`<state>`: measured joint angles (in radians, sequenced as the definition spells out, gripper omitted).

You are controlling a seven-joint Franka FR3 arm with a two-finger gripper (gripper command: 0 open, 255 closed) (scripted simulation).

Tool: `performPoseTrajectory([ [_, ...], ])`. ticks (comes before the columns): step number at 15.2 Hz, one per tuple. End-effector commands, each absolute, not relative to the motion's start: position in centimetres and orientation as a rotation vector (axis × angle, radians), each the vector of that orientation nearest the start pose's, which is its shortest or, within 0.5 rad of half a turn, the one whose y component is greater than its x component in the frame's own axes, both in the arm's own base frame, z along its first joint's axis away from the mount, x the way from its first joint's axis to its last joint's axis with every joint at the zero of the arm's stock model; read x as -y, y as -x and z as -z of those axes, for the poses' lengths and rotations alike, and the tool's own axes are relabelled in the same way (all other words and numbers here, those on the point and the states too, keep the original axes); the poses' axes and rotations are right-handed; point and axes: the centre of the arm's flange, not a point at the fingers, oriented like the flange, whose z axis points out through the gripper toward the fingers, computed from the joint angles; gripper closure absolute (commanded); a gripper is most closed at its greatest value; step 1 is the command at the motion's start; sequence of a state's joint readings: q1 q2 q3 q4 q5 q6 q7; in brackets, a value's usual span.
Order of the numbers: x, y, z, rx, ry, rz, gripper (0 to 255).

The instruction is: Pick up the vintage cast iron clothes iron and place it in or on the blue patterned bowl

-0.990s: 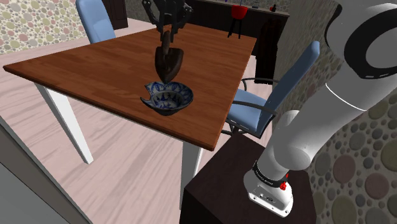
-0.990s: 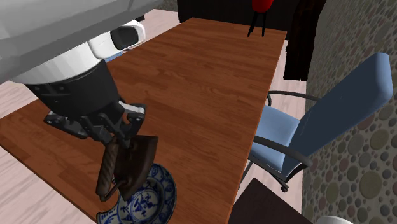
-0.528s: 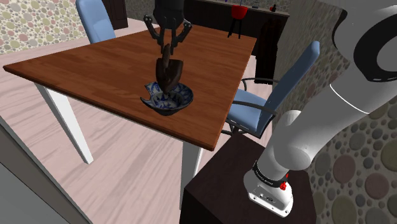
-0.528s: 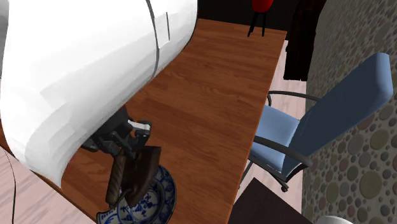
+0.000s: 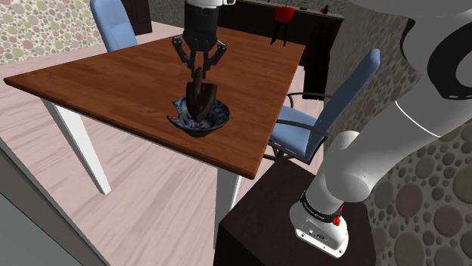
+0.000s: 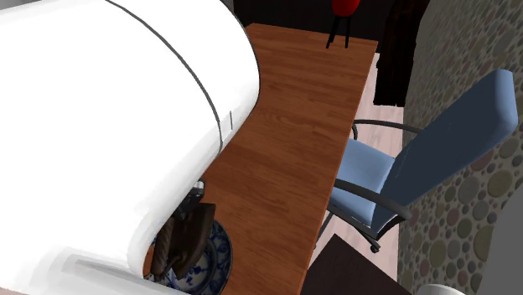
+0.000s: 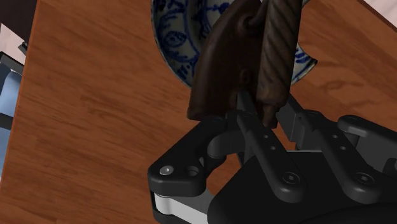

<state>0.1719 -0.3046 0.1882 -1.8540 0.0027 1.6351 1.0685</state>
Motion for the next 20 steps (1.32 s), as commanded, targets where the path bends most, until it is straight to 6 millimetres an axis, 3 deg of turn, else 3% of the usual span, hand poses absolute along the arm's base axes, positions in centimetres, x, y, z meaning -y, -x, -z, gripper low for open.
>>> performPoseTrajectory([
  [1,-17.7,-42.9,-64.5,-1.093,2.928,0.151,255],
  [7,-17.7,-42.9,-64.5,-1.093,2.928,0.151,255],
  [8,-17.7,-42.9,-64.5,-1.093,2.928,0.151,0],
  [13,-17.7,-42.9,-64.5,-1.093,2.928,0.151,0],
  [17,-17.8,-42.4,-69.4,-1.093,2.928,0.151,0],
  [20,-17.8,-42.4,-69.4,-1.093,2.928,0.151,0],
])
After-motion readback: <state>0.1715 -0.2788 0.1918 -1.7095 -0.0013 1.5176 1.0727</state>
